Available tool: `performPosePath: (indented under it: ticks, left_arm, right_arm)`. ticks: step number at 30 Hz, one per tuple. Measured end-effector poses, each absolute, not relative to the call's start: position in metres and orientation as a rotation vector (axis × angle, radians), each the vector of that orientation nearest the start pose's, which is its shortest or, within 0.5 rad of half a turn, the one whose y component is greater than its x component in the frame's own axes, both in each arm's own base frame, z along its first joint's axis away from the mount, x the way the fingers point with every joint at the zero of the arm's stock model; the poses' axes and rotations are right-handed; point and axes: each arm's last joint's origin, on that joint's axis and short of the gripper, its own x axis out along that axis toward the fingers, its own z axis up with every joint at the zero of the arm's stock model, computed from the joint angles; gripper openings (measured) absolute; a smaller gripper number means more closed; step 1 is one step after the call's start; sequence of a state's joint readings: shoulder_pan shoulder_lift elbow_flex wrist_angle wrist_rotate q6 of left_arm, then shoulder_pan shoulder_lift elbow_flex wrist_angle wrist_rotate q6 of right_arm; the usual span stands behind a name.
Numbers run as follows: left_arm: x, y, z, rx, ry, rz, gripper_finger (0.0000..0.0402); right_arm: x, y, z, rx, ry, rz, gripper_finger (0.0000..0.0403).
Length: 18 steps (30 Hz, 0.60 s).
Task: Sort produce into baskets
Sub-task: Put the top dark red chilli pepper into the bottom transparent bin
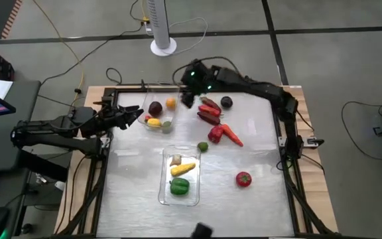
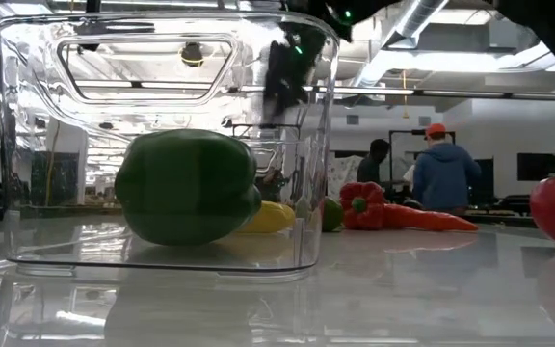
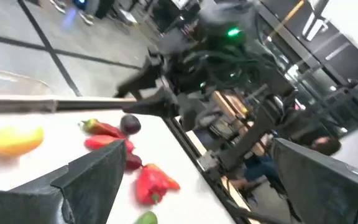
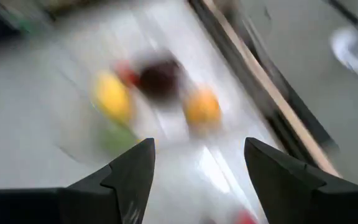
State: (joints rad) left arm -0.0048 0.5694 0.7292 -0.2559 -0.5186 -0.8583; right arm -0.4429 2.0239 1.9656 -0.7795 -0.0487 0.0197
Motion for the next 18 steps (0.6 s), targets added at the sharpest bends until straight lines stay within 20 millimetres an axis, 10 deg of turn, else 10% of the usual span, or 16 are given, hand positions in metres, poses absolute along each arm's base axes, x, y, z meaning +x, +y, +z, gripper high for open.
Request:
performPosePath:
  ticks: [8, 18]
  left_arm:
    - [0.120, 0.017, 0.334, -0.760, -0.168, 0.645, 0.0387]
    - [0.124, 0.017, 0.332, -0.749, -0.146, 0.669, 0.0387]
  right_arm:
    - [0.351, -0.231, 0.267, 0.235, 1.229, -0.343, 0.0276]
    - [0.340, -0.235, 0.212, 0.253, 1.287, -0.360, 0.0276]
